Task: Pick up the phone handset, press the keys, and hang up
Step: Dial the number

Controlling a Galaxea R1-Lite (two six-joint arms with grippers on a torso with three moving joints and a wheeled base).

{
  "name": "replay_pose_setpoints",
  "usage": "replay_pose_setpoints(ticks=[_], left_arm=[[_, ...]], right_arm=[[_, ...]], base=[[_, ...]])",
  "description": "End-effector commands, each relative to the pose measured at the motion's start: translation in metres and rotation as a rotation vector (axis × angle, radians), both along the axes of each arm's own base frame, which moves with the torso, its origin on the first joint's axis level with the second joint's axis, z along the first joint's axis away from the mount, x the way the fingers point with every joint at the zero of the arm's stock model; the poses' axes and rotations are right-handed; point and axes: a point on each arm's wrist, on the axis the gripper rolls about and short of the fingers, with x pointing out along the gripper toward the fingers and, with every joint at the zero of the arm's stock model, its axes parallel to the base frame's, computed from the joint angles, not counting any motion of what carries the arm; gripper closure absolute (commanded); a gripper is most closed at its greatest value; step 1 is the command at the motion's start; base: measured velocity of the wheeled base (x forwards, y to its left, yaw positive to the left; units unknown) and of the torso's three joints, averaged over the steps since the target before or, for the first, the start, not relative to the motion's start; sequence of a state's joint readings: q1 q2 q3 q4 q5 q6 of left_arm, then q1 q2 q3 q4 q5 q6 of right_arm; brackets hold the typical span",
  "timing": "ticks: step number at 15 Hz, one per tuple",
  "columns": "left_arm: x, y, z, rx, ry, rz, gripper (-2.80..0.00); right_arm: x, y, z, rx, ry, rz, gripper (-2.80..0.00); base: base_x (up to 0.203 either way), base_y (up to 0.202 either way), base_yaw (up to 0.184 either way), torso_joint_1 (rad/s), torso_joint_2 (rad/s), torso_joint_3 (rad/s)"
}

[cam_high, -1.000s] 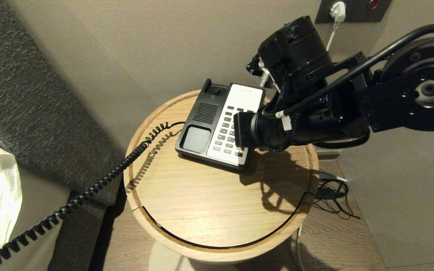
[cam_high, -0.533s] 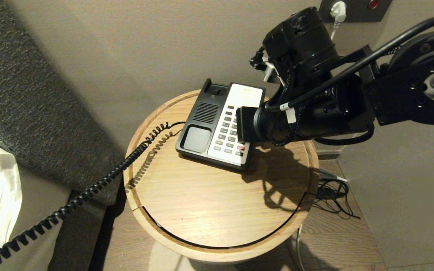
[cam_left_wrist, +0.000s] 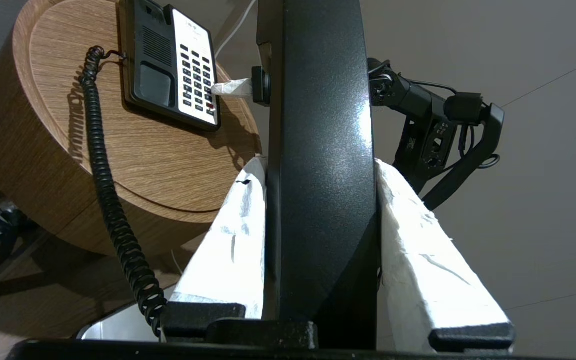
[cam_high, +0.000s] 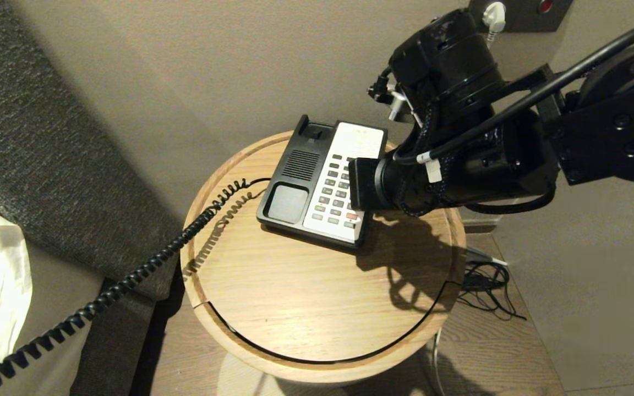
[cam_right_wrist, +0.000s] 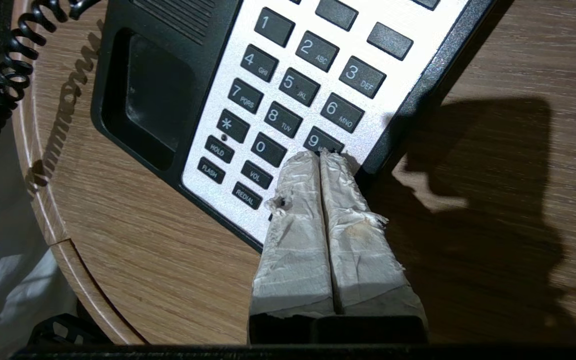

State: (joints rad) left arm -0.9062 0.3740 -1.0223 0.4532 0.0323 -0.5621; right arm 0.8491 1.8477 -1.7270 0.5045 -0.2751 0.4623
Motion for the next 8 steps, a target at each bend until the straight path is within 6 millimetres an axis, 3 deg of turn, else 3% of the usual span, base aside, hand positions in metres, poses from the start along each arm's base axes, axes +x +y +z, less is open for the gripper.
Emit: replay_pose_setpoints(ticks=[1,8], left_arm=[[0.0003,-0.0003,-0.0011,0.001,0.006,0.000,0.00],[0.0000,0.0001,-0.0024,0.001,0.006,0.000,0.00]], right_arm=[[-0.0030,-0.0003,0.0015,0.002,0.001,0.003,0.00],[-0.0037,0.0050,-0.0077,-0.013,0.021,0.011,0.00]], base=[[0.000,0.000,0.000,0.000,0.00,0.000],[0.000,0.000,0.000,0.000,0.00,0.000]])
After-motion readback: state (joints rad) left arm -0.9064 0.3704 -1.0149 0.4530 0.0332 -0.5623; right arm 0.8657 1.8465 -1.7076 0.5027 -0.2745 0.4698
